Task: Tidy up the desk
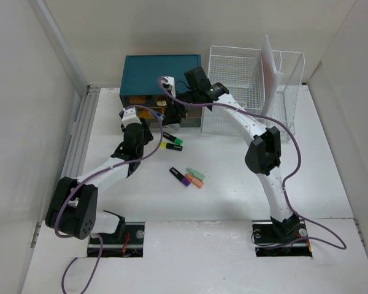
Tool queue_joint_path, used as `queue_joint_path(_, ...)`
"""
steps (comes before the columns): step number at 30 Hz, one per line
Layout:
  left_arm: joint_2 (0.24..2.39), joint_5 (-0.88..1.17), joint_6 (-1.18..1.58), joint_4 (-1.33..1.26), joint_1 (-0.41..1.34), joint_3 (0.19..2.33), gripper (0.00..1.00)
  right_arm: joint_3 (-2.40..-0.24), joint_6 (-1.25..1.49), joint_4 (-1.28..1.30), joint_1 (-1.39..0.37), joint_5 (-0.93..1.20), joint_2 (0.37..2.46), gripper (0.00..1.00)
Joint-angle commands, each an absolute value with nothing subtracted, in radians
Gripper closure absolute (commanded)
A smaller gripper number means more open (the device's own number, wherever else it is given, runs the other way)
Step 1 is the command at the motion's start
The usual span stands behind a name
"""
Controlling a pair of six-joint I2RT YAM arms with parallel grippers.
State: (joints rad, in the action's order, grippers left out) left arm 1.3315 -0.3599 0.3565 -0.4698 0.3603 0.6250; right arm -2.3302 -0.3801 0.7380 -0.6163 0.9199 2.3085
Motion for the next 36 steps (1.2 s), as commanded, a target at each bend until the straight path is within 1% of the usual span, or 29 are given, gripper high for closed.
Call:
queue_joint_path(1,1.335,-0.330,0.399,-0.479,0.382,0.643,0.91,-2.417,-0.339,0.624,-0.620,0.976,2.325,1.00)
queue_joint_path(13,1.316,-0.339,0.399,-0.449,0.402,0.634,0.91,-2.433,-0.190,0.365,-0.629,0.946,2.374,1.00)
queue_joint_path(23,1.307,-0.348,0.399,-0.449,0.411,0.606,0.91,-2.392,-0.152,0.192,-0.658,0.884,2.395,1.00)
queue_joint_path(36,1.289,-0.339,0.399,-0.449,0.411,0.597,0.91,-2.404,-0.152,0.141,-0.696,0.732,2.422,1.00)
